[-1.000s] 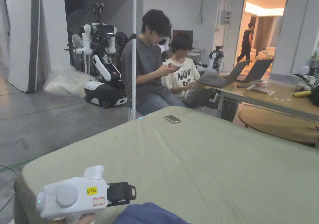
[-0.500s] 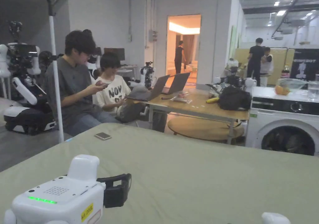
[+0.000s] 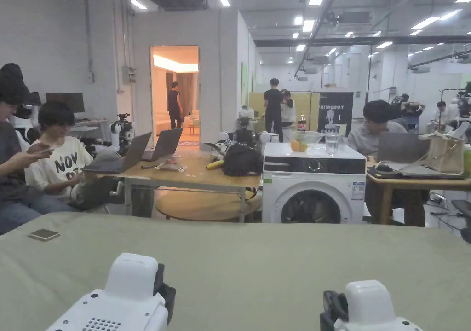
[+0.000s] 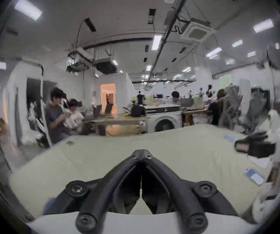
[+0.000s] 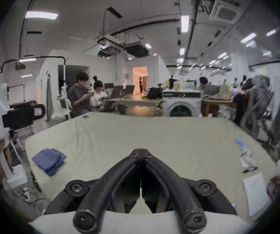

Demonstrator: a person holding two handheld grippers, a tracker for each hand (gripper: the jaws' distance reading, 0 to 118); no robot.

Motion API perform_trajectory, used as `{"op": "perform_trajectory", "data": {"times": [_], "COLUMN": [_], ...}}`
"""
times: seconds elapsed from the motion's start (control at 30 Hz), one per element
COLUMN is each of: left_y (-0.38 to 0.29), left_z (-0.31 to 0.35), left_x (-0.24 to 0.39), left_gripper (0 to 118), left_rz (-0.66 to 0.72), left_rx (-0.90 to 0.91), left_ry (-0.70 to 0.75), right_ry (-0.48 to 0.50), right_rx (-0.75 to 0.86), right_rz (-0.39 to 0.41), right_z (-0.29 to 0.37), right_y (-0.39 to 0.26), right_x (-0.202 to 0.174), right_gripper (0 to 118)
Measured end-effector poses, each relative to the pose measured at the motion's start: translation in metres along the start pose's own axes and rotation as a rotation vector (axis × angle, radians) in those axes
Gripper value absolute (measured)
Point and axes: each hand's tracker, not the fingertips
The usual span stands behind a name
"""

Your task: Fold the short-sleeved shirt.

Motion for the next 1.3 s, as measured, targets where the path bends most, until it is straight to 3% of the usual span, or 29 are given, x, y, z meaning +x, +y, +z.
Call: {"op": "perform_trajectory", "data": {"times": [0.1, 0.17, 0.23, 0.37, 0.83, 0.87, 0.9, 0.93, 1.0, 1.03, 1.13, 1.3], "left_y": [-0.013, -0.015, -0.018, -0.017, -0.018, -0.018, -0.017, -0.017, -0.017, -0.018, -0.017, -0.017], "left_z": [0.013, 0.014, 0.017, 0.025, 0.033, 0.034, 0.035, 0.035, 0.036, 0.038, 0.042, 0.044], "left_x": [-0.005, -0.010, -0.006, -0.004, 0.001, 0.000, -0.001, -0.002, -0.006, -0.006, -0.009, -0.009], "left_gripper": [0, 0, 0, 0, 0, 1, 12, 37, 89, 108, 112, 112], "left_rz": [0.119, 0.083, 0.025, 0.064, 0.029, 0.031, 0.033, 0.043, 0.055, 0.063, 0.096, 0.119], "left_rx": [-0.010, -0.059, -0.059, -0.008, 0.048, 0.050, 0.051, 0.050, 0.049, 0.065, 0.098, 0.106], "left_ry": [0.025, -0.036, 0.032, -0.037, -0.021, -0.026, -0.024, -0.017, -0.022, -0.022, -0.007, -0.019], "right_ry": [-0.076, -0.055, -0.063, -0.066, -0.042, -0.039, -0.036, -0.039, -0.044, -0.043, -0.046, -0.064], "right_rx": [0.052, 0.058, 0.073, 0.053, 0.023, 0.026, 0.027, 0.029, 0.033, 0.039, 0.081, 0.079], "right_rz": [-0.002, -0.018, -0.016, -0.041, -0.064, -0.057, -0.050, -0.039, -0.023, -0.018, -0.015, -0.086], "right_z": [0.015, 0.024, 0.029, 0.029, 0.028, 0.030, 0.030, 0.030, 0.031, 0.032, 0.037, 0.037], "right_y": [-0.006, -0.007, -0.008, -0.004, -0.012, -0.012, -0.011, -0.011, -0.010, -0.010, -0.008, -0.003], "right_x": [-0.007, -0.007, -0.008, -0.004, -0.003, -0.005, -0.006, -0.007, -0.010, -0.010, -0.011, -0.005], "right_gripper": [0, 0, 0, 0, 0, 7, 23, 49, 77, 90, 104, 105]}}
